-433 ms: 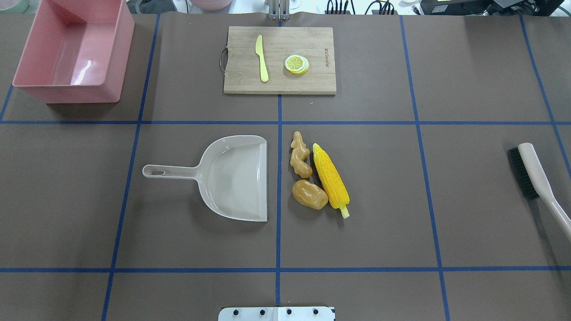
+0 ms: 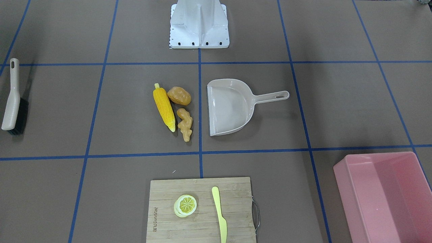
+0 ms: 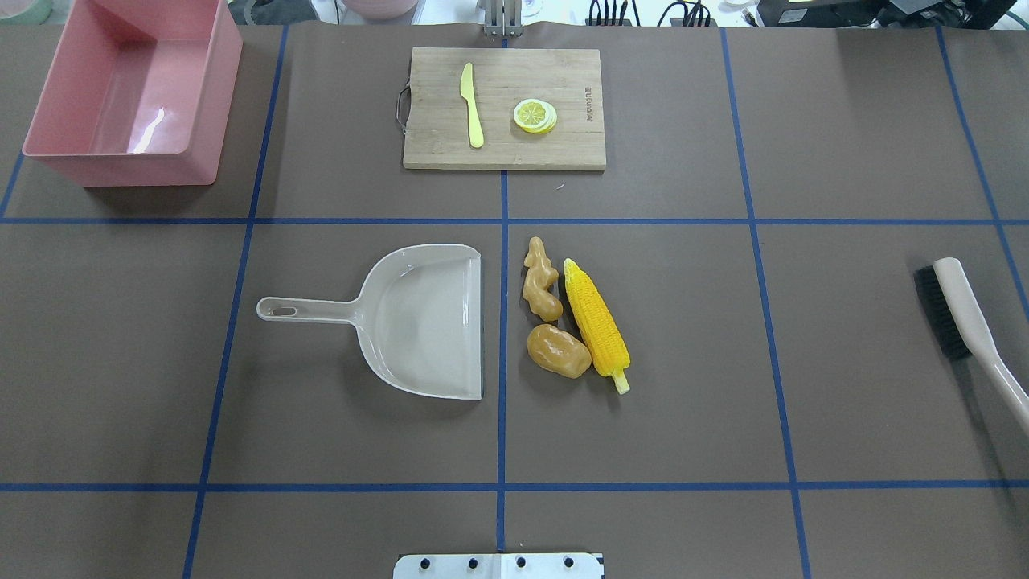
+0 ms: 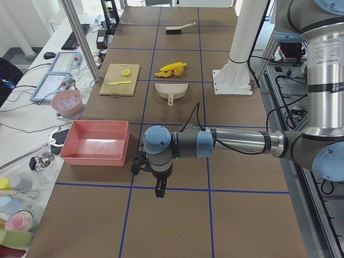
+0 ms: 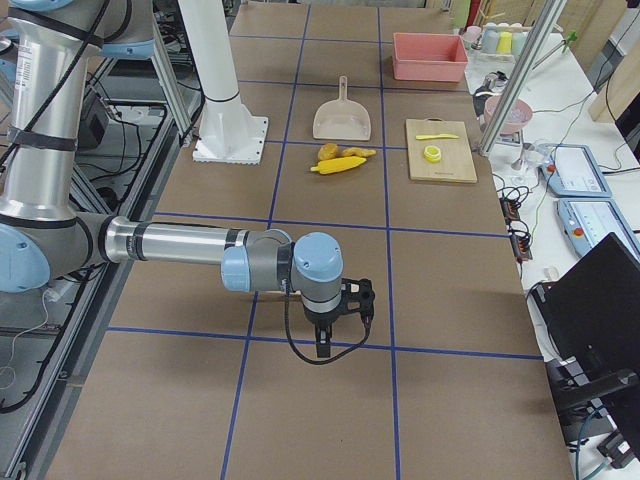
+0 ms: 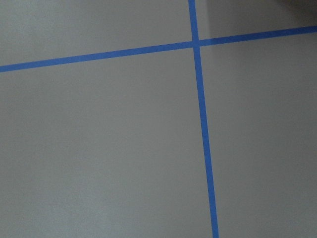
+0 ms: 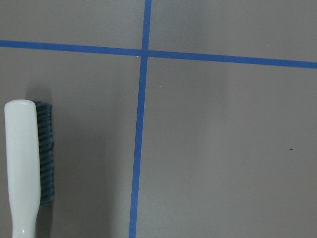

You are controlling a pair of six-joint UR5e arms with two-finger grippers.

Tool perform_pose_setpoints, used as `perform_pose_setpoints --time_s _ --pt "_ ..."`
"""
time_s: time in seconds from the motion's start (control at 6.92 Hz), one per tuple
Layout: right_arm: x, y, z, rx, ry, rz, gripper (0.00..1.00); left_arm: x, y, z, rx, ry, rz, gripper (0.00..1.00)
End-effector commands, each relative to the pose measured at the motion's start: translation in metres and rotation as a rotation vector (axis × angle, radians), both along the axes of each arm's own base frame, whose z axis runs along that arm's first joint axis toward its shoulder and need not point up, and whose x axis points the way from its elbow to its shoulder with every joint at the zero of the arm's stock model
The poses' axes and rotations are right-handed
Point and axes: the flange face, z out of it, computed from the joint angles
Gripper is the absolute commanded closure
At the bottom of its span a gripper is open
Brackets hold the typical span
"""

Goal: Sweep and dump trash into bin

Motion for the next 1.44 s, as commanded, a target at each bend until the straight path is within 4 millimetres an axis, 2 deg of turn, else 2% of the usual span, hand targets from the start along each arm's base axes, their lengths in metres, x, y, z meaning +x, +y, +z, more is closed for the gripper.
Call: perform_pose_setpoints --time_s 0.0,0.58,0.87,1.01,1.16,1.3 --pt "0.0 0.0 0.0 0.0 0.0 0.0 0.0 0.0 -0.001 -0.007 0.016 -0.001 0.0 0.02" --pt "0.0 0.001 0.001 -0.004 -0.002 0.0 0.0 0.001 -0.01 -0.025 0.058 -0.001 0.002 0.02" --pt "0.0 0.002 0.005 -0.014 0.0 0.0 0.0 0.002 -0.012 -0.063 0.139 -0.004 0.006 0.02" --pt "0.0 0.003 0.005 -0.015 -0.002 0.0 0.0 0.005 -0.019 -0.074 0.186 0.021 0.011 0.02" --pt "0.0 0.004 0.005 -0.015 0.001 0.0 0.0 0.008 -0.018 -0.081 0.225 0.067 0.014 0.02" --pt "-0.001 0.003 -0.005 0.005 -0.008 -0.001 0.0 0.011 -0.018 -0.088 0.271 0.099 0.017 0.02"
